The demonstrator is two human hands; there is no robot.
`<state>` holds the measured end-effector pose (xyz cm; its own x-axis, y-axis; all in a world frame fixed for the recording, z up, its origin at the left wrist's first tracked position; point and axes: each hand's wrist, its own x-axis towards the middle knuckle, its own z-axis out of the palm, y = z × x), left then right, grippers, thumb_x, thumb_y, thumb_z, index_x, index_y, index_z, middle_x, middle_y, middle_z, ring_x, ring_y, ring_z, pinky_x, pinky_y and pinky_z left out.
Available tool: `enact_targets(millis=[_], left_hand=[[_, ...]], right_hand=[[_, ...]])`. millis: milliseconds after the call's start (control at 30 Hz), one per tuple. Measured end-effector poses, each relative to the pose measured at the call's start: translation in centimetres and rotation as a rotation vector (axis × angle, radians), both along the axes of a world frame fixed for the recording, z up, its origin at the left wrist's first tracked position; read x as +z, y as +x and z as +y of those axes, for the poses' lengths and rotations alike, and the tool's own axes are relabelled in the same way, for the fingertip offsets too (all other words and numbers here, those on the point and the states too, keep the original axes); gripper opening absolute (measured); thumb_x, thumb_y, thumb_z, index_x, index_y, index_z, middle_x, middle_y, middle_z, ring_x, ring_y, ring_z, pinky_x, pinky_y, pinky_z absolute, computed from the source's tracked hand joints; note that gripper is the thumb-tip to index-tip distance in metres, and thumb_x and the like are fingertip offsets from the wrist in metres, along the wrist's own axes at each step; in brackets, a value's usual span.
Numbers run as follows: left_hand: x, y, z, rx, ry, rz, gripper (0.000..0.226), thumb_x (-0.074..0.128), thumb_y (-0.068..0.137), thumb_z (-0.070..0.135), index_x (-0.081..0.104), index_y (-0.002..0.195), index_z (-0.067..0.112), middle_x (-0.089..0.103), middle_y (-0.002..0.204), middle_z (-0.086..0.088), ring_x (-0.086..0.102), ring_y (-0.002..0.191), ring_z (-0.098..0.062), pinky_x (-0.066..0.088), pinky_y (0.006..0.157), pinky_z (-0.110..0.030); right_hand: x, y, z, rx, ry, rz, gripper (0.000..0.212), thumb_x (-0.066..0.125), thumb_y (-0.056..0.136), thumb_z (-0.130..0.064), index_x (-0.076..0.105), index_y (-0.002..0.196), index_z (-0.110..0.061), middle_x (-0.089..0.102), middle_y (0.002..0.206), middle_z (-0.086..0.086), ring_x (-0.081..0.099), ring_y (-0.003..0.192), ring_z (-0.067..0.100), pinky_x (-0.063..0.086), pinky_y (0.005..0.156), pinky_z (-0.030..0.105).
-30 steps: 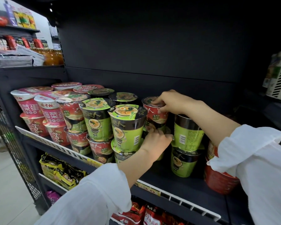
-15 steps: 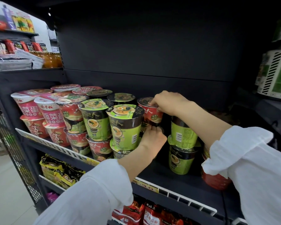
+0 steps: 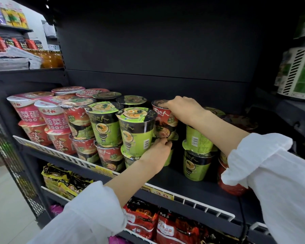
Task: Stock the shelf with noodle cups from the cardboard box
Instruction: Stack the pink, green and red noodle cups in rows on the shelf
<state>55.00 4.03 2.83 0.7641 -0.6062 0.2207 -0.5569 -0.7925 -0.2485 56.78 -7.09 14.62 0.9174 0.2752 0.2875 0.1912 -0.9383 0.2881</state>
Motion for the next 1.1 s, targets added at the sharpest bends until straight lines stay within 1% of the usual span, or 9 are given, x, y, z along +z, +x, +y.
enact_targets(millis=[100, 167, 267, 433, 533, 600, 700, 767, 1100], left_hand=[[-0.1, 0.1, -0.2, 0.017, 0.027, -0.007, 0.060, 0.047, 0.090, -0.001, 0.024, 0.146, 0.000, 0.027, 0.148, -0.018, 0.027, 0.136, -0.030, 0.028, 0.111, -0.034], [0.0, 0.0, -0.3, 0.009, 0.008, -0.019, 0.053, 0.042, 0.093, 0.000, 0.027, 0.144, -0.002, 0.028, 0.147, -0.018, 0.028, 0.136, -0.030, 0.031, 0.110, -0.034], [0.1, 0.0, -0.5, 0.015, -0.059, -0.045, 0.047, 0.036, 0.095, 0.000, 0.030, 0.142, -0.003, 0.027, 0.147, -0.019, 0.031, 0.134, -0.031, 0.034, 0.106, -0.035], [-0.6, -0.2, -0.8, 0.077, -0.060, -0.085, 0.047, 0.039, 0.094, 0.002, 0.033, 0.140, -0.004, 0.037, 0.139, -0.015, 0.037, 0.130, -0.029, 0.039, 0.099, -0.033], [-1.1, -0.1, -0.7, 0.116, -0.020, -0.125, 0.049, 0.074, 0.068, 0.026, 0.068, 0.115, 0.011, 0.065, 0.107, -0.001, 0.064, 0.097, -0.014, 0.051, 0.072, -0.020], [-0.5, -0.6, -0.6, 0.100, -0.071, -0.090, 0.053, 0.085, 0.046, 0.028, 0.076, 0.095, 0.010, 0.069, 0.089, -0.001, 0.067, 0.078, -0.015, 0.051, 0.059, -0.021], [-0.7, -0.5, -0.7, 0.068, -0.053, -0.018, 0.052, 0.057, 0.086, 0.010, 0.043, 0.135, -0.003, 0.044, 0.133, -0.017, 0.046, 0.121, -0.030, 0.042, 0.098, -0.034], [-0.7, 0.1, -0.7, -0.005, -0.138, -0.018, 0.048, 0.049, 0.091, 0.008, 0.037, 0.136, 0.000, 0.036, 0.139, -0.016, 0.035, 0.129, -0.030, 0.032, 0.108, -0.036], [1.0, -0.8, -0.1, -0.159, -0.613, 0.254, 0.041, 0.045, 0.095, 0.010, 0.044, 0.136, 0.008, 0.040, 0.141, -0.010, 0.038, 0.132, -0.022, 0.028, 0.108, -0.025]], right_hand=[[0.1, -0.2, 0.0, -0.062, -0.050, -0.060, 0.040, 0.053, 0.091, -0.006, 0.053, 0.127, -0.024, 0.060, 0.112, 0.009, 0.060, 0.103, 0.034, 0.040, 0.070, 0.034], [0.2, -0.5, 0.3, -0.060, -0.065, -0.082, 0.046, 0.051, 0.093, -0.009, 0.047, 0.134, -0.029, 0.061, 0.114, 0.009, 0.060, 0.105, 0.034, 0.038, 0.071, 0.033], [0.3, -1.0, 1.3, -0.014, -0.071, -0.079, 0.050, 0.047, 0.097, -0.013, 0.041, 0.139, -0.039, 0.062, 0.118, 0.009, 0.059, 0.108, 0.033, 0.041, 0.084, 0.035], [0.2, -0.3, 1.4, 0.046, 0.296, 0.057, 0.041, 0.055, 0.093, -0.015, 0.055, 0.130, -0.034, 0.065, 0.120, 0.009, 0.062, 0.105, 0.030, 0.051, 0.084, 0.036], [-0.2, -0.3, 1.2, 0.042, 0.410, 0.082, 0.039, 0.058, 0.092, -0.016, 0.058, 0.129, -0.028, 0.062, 0.126, 0.009, 0.060, 0.111, 0.029, 0.051, 0.091, 0.036], [-0.5, -0.2, 1.1, 0.024, 0.410, 0.079, 0.039, 0.056, 0.094, -0.017, 0.056, 0.131, -0.025, 0.060, 0.129, 0.010, 0.058, 0.115, 0.029, 0.049, 0.094, 0.038], [-0.4, -0.4, 1.0, -0.019, 0.351, 0.109, 0.043, 0.051, 0.096, -0.018, 0.046, 0.138, -0.026, 0.055, 0.133, 0.011, 0.056, 0.117, 0.031, 0.050, 0.093, 0.041], [-0.2, -0.8, 0.7, -0.039, 0.341, 0.122, 0.046, 0.050, 0.096, -0.021, 0.042, 0.141, -0.027, 0.054, 0.134, 0.010, 0.057, 0.115, 0.030, 0.051, 0.090, 0.043], [-0.9, -5.6, -3.5, -0.142, 0.412, -0.081, 0.045, 0.057, 0.092, -0.033, 0.050, 0.135, -0.023, 0.048, 0.137, 0.007, 0.043, 0.126, 0.026, 0.043, 0.100, 0.043]])
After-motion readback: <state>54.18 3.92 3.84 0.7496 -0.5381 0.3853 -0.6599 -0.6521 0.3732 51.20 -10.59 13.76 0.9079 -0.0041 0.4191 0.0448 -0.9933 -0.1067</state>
